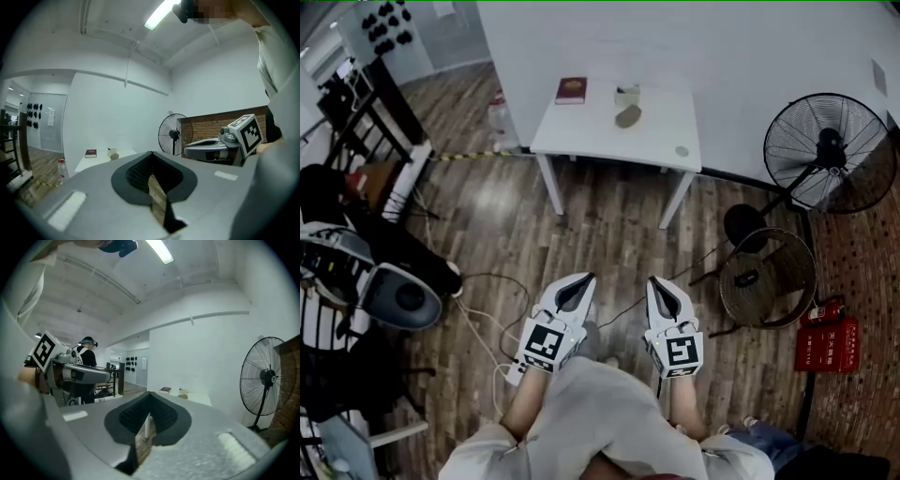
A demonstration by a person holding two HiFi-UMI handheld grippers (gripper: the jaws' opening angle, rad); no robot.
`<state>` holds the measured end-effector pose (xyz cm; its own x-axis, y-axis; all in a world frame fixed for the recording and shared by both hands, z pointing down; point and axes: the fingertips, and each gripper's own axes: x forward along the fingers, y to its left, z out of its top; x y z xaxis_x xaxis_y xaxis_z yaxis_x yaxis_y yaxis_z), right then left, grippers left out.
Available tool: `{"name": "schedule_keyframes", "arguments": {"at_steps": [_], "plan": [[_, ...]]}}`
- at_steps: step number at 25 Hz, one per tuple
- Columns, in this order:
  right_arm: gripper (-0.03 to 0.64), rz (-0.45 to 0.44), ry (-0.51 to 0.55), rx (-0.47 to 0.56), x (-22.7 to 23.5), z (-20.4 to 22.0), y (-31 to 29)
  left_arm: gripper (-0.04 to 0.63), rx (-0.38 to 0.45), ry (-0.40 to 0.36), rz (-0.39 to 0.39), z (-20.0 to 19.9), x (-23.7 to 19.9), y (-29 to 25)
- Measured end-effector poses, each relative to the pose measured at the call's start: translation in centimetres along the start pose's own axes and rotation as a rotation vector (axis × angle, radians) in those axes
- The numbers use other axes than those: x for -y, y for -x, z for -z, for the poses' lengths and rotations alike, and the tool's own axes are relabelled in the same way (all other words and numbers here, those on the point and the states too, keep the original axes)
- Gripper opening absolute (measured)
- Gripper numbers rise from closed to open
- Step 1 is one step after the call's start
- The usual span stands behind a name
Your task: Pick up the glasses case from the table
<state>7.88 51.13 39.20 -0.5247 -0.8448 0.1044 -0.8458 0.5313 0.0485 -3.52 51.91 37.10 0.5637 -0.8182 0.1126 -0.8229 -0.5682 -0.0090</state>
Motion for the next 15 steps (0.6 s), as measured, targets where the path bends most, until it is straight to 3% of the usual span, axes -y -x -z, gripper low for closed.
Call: {"name": "schedule_keyframes", "arguments": {"at_steps": [10, 15], "plan": [[0.003, -0.030, 0.038, -0.016, 2.6, -1.0, -9.2, 0.018, 0.008, 0.016, 0.007, -0.8, -7.1, -6.6], [0.003, -0.005, 0.034, -0.040, 3.9, -1.6, -13.8, 0.018, 0.009, 0.014, 0.016, -1.5, -11.2, -9.7]]}}
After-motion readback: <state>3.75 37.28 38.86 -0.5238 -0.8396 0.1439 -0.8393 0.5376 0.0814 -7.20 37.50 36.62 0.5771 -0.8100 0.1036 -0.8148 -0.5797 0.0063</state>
